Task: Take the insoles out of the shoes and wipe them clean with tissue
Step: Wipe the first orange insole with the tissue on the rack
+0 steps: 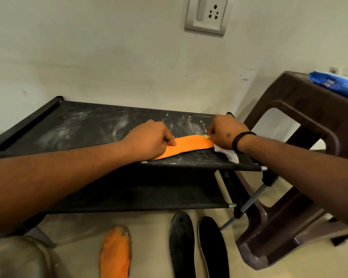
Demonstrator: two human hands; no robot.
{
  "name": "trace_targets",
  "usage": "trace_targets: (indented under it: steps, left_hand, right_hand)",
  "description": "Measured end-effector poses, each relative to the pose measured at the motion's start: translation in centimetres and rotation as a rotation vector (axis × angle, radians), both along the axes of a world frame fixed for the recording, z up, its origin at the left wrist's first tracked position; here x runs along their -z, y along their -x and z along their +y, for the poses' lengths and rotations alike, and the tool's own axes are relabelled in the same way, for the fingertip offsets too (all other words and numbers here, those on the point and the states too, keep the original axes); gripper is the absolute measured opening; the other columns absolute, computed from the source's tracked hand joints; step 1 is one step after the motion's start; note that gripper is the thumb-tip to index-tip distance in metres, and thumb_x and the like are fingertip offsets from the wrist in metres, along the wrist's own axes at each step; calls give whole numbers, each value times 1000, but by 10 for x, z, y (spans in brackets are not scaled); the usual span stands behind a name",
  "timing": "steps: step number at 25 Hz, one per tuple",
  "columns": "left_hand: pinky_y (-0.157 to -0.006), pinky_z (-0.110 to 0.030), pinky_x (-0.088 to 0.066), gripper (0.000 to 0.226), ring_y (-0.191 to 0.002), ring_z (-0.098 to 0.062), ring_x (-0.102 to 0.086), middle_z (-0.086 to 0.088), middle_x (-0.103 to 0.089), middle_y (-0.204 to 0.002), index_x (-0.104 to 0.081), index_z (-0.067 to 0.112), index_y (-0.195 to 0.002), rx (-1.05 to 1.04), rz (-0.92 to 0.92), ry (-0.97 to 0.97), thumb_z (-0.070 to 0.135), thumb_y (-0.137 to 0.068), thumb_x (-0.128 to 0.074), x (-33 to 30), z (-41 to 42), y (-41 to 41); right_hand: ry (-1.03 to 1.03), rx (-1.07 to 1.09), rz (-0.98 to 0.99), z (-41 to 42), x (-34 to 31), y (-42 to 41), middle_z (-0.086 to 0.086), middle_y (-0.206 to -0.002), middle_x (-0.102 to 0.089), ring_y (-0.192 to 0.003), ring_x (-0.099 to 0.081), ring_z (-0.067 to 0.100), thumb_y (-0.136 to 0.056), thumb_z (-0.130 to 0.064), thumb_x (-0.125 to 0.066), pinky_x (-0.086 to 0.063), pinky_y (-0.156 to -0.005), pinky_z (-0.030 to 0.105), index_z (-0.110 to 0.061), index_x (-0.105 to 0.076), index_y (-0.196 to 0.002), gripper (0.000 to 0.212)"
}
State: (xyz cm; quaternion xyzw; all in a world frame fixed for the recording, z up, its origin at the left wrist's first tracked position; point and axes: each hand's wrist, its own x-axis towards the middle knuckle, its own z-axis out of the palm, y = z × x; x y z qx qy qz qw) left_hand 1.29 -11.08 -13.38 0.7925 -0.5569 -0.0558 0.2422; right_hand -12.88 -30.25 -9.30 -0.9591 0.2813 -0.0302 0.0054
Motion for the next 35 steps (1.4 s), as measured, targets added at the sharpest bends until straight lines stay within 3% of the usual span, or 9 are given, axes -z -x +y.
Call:
trace_targets:
  steps: [6,11,15,19,23,26,29,32,35]
  left_hand:
    - [-96,-40,-55,39,-109,-15,-69,5,-74,-120,-80,26,-102,-8,-4,14,1,-90,-54,1,-1,0]
    - [-95,-41,-56,42,-108,-17,-69,4,-74,-120,-80,27,-104,1,-21,9,0,-87,-53,0,-1,0]
    - [-94,-43,-56,40,-105,-19,-69,4,-74,-119,-80,26,-107,6,-35,1,1,-89,-54,1,-3,-1]
    - [-90,-43,-58,42,-101,-18,-70,6,-75,-115,-80,30,-105,-3,-62,-10,3,-87,-54,0,-1,-1]
    - [-83,-42,-60,43,-98,-16,-70,10,-75,-115,-80,33,-102,2,-93,-35,5,-83,-52,-1,1,1]
    - [-83,-41,-59,36,-97,-19,-69,5,-75,-113,-79,30,-102,-21,-135,-53,9,-87,-54,-10,-1,8]
    - [-88,-41,-56,23,-100,-18,-67,2,-73,-111,-72,21,-113,16,-104,-6,21,-93,-62,-20,-14,13]
    - [-102,-39,-49,57,-117,-18,-63,0,-66,-128,-51,18,-139,101,-28,-102,38,-90,-71,-26,-37,17]
    - [-80,-30,-46,66,-103,-18,-60,3,-63,-110,-53,17,-139,117,-72,-202,40,-83,-80,-37,-60,17]
  right_hand:
    - [-127,-83,-62,14,-1,12,5,-96,-75,-86,-69,17,-89,-11,-65,-57,-87,34,-11,-78,-92,13]
    - [-221,-242,-102,55,3,1,2,-97,-75,-90,-69,14,-87,-15,-67,-53,-85,24,-12,-78,-94,14]
    - [-128,-201,-116,56,7,-21,4,-95,-75,-87,-69,20,-86,-17,-64,-59,-81,37,-17,-77,-92,14]
    - [-70,-165,-115,61,14,-29,11,-96,-73,-87,-68,28,-85,-11,-59,-58,-81,41,-14,-76,-91,19]
    - [-213,-305,-65,68,5,-11,4,-93,-76,-87,-69,17,-87,-11,-64,-56,-82,32,-12,-79,-93,15]
    - [-300,-344,65,55,-16,5,-4,-87,-75,-77,-65,5,-87,-21,-72,-49,-72,19,-15,-78,-88,8]
    - [-298,-294,-59,34,-25,14,-1,-93,-75,-85,-67,11,-89,-21,-70,-53,-80,25,-13,-77,-88,10]
    - [-307,-209,-188,20,-21,17,0,-94,-72,-91,-66,16,-92,-18,-65,-54,-84,31,-13,-72,-90,10]
    - [-248,-168,-300,15,-20,17,-2,-92,-65,-91,-62,19,-96,-19,-58,-49,-78,31,-16,-64,-92,8]
